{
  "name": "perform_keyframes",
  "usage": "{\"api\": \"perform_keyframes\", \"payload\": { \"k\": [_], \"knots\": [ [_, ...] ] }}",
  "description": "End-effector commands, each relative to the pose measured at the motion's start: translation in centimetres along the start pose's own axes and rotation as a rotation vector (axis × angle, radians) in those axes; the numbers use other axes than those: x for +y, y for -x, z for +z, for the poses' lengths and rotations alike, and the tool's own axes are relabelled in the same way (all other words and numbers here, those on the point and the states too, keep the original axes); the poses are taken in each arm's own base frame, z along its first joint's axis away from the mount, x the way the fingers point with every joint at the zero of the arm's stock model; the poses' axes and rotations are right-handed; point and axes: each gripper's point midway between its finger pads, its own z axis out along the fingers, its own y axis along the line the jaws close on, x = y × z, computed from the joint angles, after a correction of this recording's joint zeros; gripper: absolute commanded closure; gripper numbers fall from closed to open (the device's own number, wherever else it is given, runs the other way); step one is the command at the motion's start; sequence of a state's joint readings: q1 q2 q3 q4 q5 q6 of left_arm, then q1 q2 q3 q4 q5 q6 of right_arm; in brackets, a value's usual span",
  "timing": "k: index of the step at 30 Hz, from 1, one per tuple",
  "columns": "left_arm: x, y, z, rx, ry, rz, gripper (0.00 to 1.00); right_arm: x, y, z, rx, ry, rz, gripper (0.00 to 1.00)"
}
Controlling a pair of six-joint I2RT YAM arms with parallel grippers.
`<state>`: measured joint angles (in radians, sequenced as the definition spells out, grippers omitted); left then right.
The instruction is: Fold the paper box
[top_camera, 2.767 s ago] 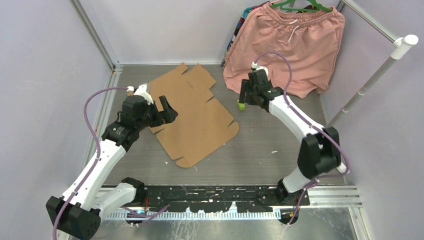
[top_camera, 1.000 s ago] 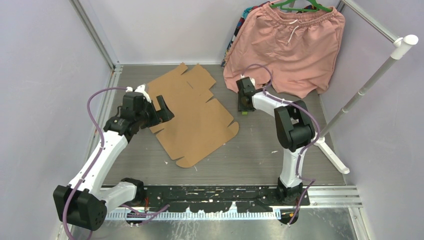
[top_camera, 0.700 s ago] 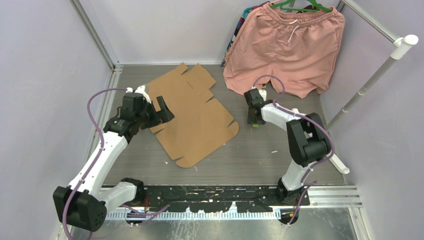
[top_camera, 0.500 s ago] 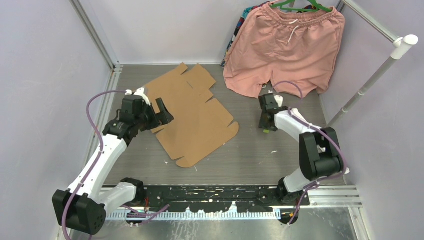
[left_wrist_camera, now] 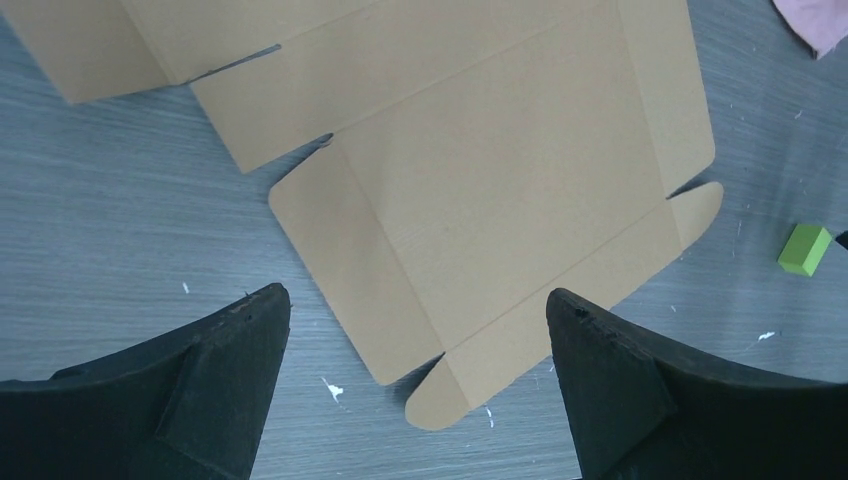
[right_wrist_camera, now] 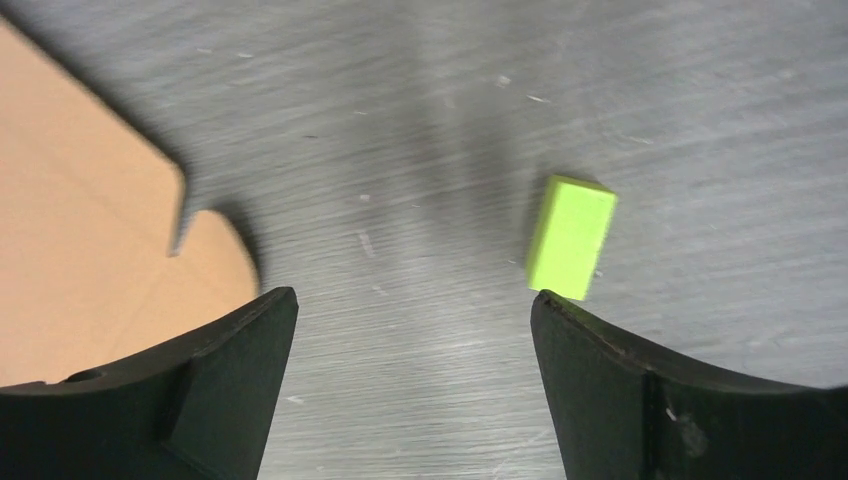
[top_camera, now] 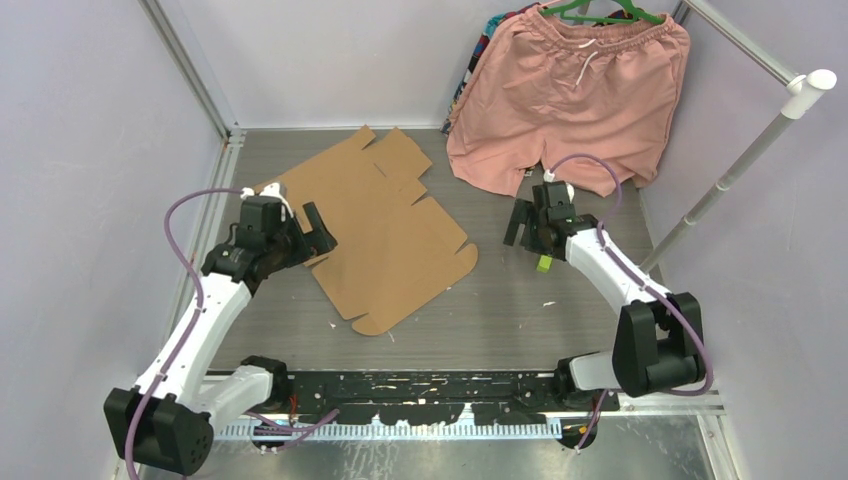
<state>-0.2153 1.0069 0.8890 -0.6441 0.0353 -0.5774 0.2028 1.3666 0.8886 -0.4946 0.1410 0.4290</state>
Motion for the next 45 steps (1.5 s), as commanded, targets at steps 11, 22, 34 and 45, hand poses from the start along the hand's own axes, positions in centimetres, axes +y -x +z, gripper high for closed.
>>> {"api": "perform_keyframes", "payload": {
  "k": [11, 22, 34, 45],
  "knots": [
    [3.4, -0.6, 2.2, 0.012, 0.053, -0.223, 0.00, 13.3, 5.8, -0.6, -0.048, 0.373, -0.195, 0.08],
    [5.1, -0.7, 3.8, 0.021, 0.112, -0.261, 0.03, 18.3, 7.7, 4.6, 0.038, 0.459, -0.264, 0.12],
    [5.5, -3.3, 5.4, 0.076, 0.091, -0.292, 0.03, 20.4, 3.7, 8.1, 0.155, 0.528, -0.331, 0.14],
    [5.9, -4.5, 6.5, 0.100, 0.086, -0.303, 0.11, 20.5, 2.0, 8.5, 0.180, 0.527, -0.354, 0.15]
  ]
}}
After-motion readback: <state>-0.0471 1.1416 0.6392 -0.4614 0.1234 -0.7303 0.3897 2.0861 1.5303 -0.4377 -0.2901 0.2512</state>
